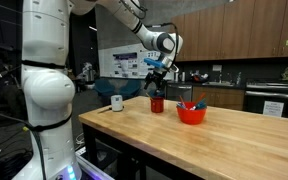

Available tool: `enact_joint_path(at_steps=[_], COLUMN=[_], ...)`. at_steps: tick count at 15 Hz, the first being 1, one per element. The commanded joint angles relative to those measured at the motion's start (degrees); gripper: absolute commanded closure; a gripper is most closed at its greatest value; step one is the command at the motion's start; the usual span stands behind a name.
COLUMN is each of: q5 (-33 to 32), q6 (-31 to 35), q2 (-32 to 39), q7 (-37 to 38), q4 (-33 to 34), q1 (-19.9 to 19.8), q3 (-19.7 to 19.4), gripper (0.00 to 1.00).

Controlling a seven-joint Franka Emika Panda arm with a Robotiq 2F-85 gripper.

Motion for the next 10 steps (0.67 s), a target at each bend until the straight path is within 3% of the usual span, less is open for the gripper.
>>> enact_joint_path(at_steps=[1, 4, 5, 8, 10], q5=[-1.4, -1.4, -1.4, -1.6, -1.7], q6=[-0.1, -0.5, -0.3, -0.3, -0.5], q2=[-0.9, -0.3, -0.2, -0.2, -0.2], q7=[4.6, 6.2, 6.5, 7.2, 7.6], q4=[-2.5, -3.3, -3.6, -4.1, -4.1], q1=[1.8, 2.4, 2.6, 3.0, 3.1], q3=[-0.4, -0.3, -0.3, -0.2, -0.2], gripper=[0.0, 0.0, 0.21, 0.39, 0.56])
